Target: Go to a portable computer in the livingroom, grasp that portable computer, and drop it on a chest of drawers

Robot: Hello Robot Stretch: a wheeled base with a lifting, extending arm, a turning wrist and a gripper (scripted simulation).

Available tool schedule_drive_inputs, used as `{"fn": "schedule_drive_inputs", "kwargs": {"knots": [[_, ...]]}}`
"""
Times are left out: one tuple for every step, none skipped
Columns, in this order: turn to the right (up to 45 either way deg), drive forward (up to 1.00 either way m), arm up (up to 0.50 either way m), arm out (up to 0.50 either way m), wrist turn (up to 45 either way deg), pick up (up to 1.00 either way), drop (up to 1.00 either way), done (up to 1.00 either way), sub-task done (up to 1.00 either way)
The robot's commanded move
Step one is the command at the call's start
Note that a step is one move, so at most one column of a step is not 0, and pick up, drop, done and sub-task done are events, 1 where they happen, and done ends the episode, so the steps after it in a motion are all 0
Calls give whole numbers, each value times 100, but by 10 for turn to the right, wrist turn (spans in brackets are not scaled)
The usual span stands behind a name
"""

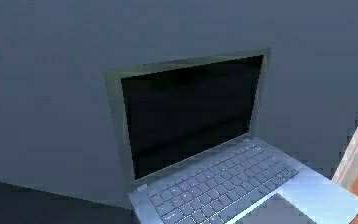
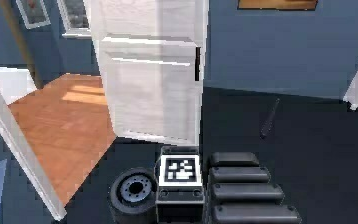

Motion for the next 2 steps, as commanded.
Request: {"fn": "schedule_drive_inputs", "kwargs": {"knots": [[120,0,0,0,0,0,0,0,0],[0,5,0,0,0,0,0,0,0]]}}
